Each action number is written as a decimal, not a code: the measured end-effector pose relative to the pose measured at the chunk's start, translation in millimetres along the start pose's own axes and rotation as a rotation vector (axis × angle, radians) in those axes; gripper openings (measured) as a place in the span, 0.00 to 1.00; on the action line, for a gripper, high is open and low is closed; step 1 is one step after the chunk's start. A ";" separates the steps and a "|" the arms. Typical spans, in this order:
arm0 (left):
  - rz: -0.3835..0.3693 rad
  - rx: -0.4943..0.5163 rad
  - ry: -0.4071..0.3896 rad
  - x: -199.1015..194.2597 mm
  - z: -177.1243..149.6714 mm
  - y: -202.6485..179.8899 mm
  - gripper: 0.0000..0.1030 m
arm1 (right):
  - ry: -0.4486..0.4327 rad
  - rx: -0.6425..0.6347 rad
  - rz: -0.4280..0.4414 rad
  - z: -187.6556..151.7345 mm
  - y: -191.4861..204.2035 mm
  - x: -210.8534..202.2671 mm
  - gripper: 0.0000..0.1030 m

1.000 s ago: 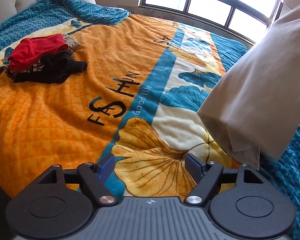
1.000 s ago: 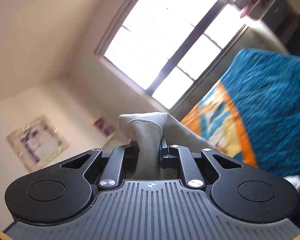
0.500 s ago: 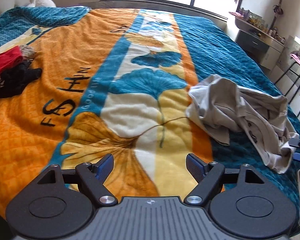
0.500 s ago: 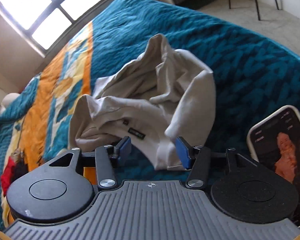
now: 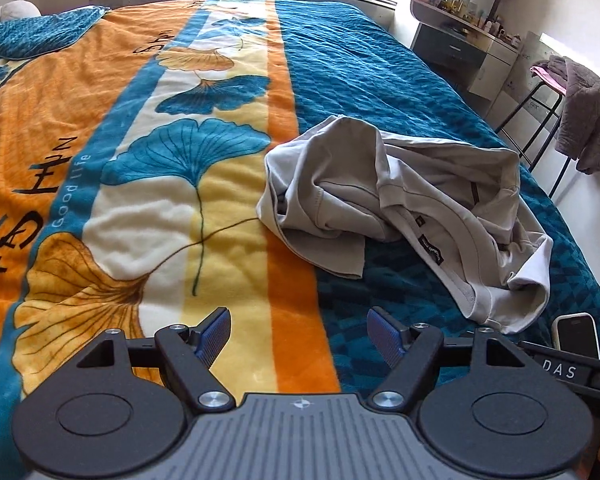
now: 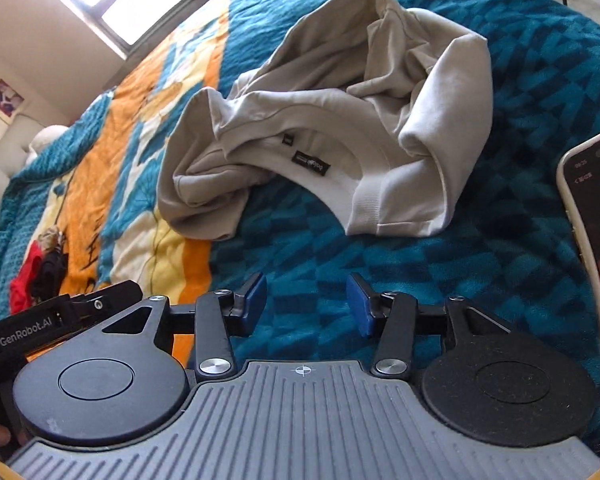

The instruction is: Fold clothes

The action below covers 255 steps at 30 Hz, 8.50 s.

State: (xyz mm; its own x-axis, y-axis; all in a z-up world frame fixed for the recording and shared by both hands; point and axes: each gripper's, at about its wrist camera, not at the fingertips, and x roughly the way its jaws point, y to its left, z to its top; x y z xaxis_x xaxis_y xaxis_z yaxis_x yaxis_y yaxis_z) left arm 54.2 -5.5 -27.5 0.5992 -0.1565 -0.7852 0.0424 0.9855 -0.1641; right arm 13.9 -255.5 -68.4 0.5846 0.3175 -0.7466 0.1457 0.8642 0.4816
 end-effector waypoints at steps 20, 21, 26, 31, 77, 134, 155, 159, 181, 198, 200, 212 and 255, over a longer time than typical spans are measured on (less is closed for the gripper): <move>-0.048 -0.018 0.029 16.6 -5.1 -9.6 0.74 | -0.273 0.053 -0.236 9.0 -40.2 -11.3 0.52; -0.048 -0.018 0.027 16.3 -5.1 -8.7 0.74 | -0.271 0.053 -0.261 10.6 -39.2 -7.0 0.52; -0.114 -0.106 -0.042 14.2 8.2 3.2 0.70 | -0.291 0.071 -0.248 14.4 -48.8 -4.7 0.02; -0.273 -0.341 -0.121 32.9 50.8 20.1 0.61 | -0.307 0.048 -0.254 12.2 -51.7 -19.9 0.01; -0.393 -0.504 -0.228 22.3 94.3 69.4 0.00 | -0.213 0.357 0.182 36.3 -97.4 -54.7 0.02; -0.596 -0.205 -1.215 -411.8 45.7 82.2 0.00 | -0.988 -0.351 0.567 10.7 122.5 -465.6 0.01; -0.242 -0.142 -0.964 -272.3 201.2 97.8 0.00 | -0.836 -0.290 0.294 223.9 195.2 -265.0 0.01; -0.252 -0.187 -0.778 -209.1 163.3 110.5 0.00 | -0.676 -0.238 0.256 185.4 151.9 -224.6 0.01; -0.199 -0.581 -0.210 -21.7 -2.4 182.9 0.00 | -0.210 0.020 -0.046 42.0 10.0 -8.4 0.01; -0.001 -0.378 -0.010 -14.9 -58.4 144.3 0.10 | -0.093 -0.059 -0.197 -4.1 -10.9 -21.9 0.30; 0.008 -0.359 -0.008 -16.4 -61.0 137.9 0.17 | -0.085 -0.029 -0.194 -13.1 -12.2 -28.9 0.48; 0.043 -0.105 -0.031 -21.8 -45.8 67.2 0.40 | -0.087 -0.322 -0.088 -46.4 65.1 -43.5 0.51; -0.135 0.150 0.018 -15.7 -33.2 -15.6 0.44 | -0.252 -0.031 0.026 15.7 -19.2 -92.8 0.48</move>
State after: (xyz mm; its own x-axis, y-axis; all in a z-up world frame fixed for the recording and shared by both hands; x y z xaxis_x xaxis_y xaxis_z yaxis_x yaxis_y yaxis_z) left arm 17.6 -20.6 -32.4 0.5657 -0.2879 -0.7727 0.2412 0.9539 -0.1788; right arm -30.7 -307.8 -1.2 0.7688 0.2362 -0.5942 0.1054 0.8697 0.4821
